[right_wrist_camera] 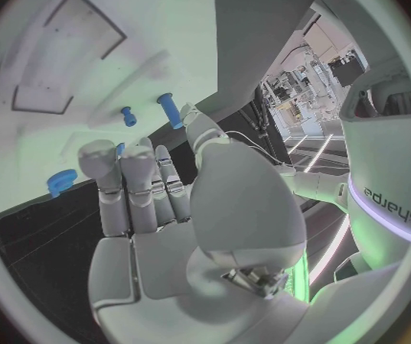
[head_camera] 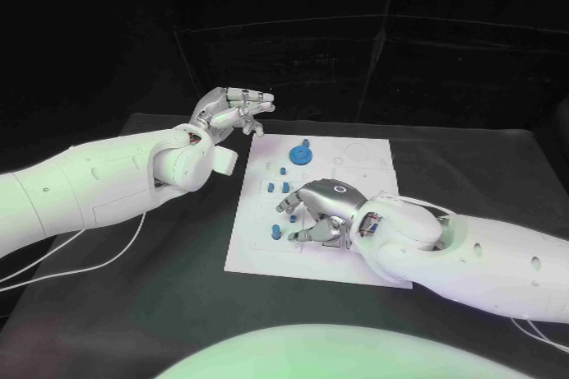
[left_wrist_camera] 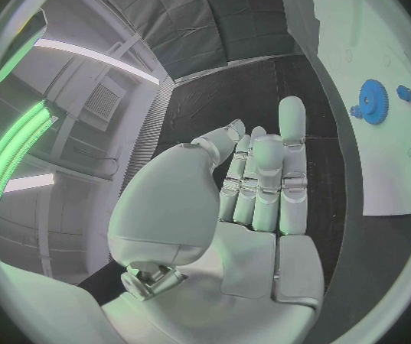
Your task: Assemble the parts on the task board
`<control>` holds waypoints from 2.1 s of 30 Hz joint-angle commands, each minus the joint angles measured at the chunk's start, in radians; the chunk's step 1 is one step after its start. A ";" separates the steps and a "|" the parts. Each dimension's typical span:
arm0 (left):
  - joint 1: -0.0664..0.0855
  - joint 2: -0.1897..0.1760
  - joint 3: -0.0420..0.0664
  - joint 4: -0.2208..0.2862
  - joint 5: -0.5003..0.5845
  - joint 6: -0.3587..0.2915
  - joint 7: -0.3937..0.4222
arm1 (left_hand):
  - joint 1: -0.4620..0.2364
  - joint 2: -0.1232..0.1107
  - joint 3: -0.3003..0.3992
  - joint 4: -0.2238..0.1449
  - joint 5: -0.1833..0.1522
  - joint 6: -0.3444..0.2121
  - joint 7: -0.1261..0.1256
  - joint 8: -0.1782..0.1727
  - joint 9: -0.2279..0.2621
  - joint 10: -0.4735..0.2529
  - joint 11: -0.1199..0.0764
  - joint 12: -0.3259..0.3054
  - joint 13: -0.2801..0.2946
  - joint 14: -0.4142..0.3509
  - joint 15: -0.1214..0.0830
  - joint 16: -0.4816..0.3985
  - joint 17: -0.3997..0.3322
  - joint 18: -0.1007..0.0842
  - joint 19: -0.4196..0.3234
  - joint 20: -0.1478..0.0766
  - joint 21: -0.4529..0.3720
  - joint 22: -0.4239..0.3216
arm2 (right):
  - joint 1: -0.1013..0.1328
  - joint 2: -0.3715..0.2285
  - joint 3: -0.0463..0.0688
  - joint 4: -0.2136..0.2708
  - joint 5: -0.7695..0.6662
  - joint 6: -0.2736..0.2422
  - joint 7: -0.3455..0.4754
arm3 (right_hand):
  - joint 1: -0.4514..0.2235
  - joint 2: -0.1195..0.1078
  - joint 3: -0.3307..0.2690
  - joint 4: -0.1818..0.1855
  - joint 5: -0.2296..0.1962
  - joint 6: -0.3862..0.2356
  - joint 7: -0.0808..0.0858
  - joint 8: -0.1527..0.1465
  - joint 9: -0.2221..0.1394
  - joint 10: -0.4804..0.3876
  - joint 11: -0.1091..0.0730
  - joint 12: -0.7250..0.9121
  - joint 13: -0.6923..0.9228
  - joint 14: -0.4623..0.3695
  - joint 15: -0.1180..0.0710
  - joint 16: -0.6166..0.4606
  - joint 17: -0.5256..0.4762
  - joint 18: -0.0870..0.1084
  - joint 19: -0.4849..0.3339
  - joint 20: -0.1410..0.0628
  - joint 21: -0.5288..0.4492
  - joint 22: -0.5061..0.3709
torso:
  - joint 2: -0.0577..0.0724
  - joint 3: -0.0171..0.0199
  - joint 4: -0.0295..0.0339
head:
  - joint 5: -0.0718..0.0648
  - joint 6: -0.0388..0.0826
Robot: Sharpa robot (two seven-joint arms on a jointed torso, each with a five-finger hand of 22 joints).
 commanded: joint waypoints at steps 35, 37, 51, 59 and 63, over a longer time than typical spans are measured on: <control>-0.004 -0.015 0.000 0.006 0.003 0.007 0.003 | 0.003 -0.001 -0.004 -0.001 -0.003 -0.005 -0.001 0.004 -0.001 -0.008 0.002 0.002 -0.002 -0.007 0.001 -0.006 -0.001 0.013 -0.006 0.003 -0.006 -0.001 | 0.009 -0.385 0.000 0.154 0.072 0.022 -0.375 | -0.192 0.016 -0.309 0.253 0.068 0.116 -0.046 0.295 0.056 0.362 -0.091 0.916 0.838 0.104 -0.070 0.309 0.506 -0.075 0.272 -0.065 0.281 0.384 | -0.008 0.0031 -0.0464 | -0.092 0.043; -0.004 -0.016 0.000 0.006 0.003 0.008 0.003 | 0.003 0.000 -0.005 -0.001 -0.003 -0.006 -0.001 0.006 -0.001 -0.010 0.002 0.003 -0.002 -0.008 0.001 -0.006 -0.002 0.013 -0.007 0.004 -0.007 -0.002 | 0.003 -0.380 -0.001 0.154 0.069 0.035 -0.374 | -0.199 0.015 -0.308 0.253 0.067 0.116 -0.046 0.300 0.057 0.362 -0.092 0.919 0.844 0.104 -0.070 0.309 0.506 -0.075 0.272 -0.065 0.280 0.384 | -0.007 0.0023 -0.0455 | -0.094 0.042; -0.006 -0.018 0.000 0.006 0.003 0.009 0.002 | 0.003 0.000 -0.005 -0.001 -0.003 -0.006 -0.001 0.006 -0.001 -0.010 0.002 0.003 -0.002 -0.008 0.001 -0.006 -0.002 0.013 -0.007 0.004 -0.007 -0.002 | -0.033 -0.334 -0.001 0.124 0.074 0.079 -0.352 | -0.216 0.028 -0.298 0.252 0.082 0.123 -0.052 0.329 0.062 0.369 -0.096 0.938 0.884 0.102 -0.073 0.307 0.507 -0.073 0.266 -0.066 0.276 0.379 | -0.007 0.0010 -0.0438 | -0.093 0.031; -0.006 -0.019 0.000 0.006 0.003 0.010 0.002 | 0.003 0.000 -0.005 -0.001 -0.003 -0.006 -0.001 0.006 -0.001 -0.010 0.002 0.003 -0.002 -0.008 0.001 -0.006 -0.002 0.013 -0.007 0.004 -0.007 -0.002 | -0.052 -0.300 -0.001 0.102 0.074 0.083 -0.355 | -0.195 0.053 -0.288 0.249 0.124 0.121 -0.055 0.346 0.063 0.376 -0.099 0.948 0.911 0.104 -0.075 0.312 0.519 -0.074 0.268 -0.069 0.279 0.384 | -0.007 0.0006 -0.0440 | -0.092 0.028; -0.006 -0.020 0.000 0.006 0.003 0.010 0.002 | 0.003 0.000 -0.005 -0.001 -0.003 -0.006 -0.001 0.006 -0.001 -0.010 0.002 0.003 -0.002 -0.008 0.001 -0.006 -0.002 0.013 -0.007 0.004 -0.007 -0.002 | -0.057 -0.287 -0.001 0.090 0.074 0.093 -0.360 | -0.155 0.071 -0.283 0.243 0.156 0.121 -0.057 0.359 0.064 0.384 -0.101 0.958 0.935 0.106 -0.077 0.317 0.530 -0.075 0.270 -0.070 0.282 0.388 | -0.007 0.0003 -0.0422 | -0.092 0.027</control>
